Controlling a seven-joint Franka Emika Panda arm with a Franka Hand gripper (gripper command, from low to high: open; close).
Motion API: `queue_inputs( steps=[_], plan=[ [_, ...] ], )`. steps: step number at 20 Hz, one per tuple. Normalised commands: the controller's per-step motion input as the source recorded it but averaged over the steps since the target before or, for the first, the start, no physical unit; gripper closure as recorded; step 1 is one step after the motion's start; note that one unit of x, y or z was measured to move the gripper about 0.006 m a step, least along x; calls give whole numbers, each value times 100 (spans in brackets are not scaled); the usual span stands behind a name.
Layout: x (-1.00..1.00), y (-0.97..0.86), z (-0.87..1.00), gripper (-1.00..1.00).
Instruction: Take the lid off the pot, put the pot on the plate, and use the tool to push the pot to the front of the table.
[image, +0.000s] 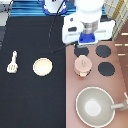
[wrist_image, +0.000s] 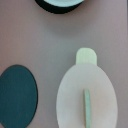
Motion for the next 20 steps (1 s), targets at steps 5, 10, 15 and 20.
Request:
queue_inputs(
  steps=[5, 10, 15, 20],
  plan=[
    [61, 45, -34, -100],
    [42, 36, -40, -100],
    [16, 27, -42, -100],
    [-21, 20, -38, -100]
  ],
)
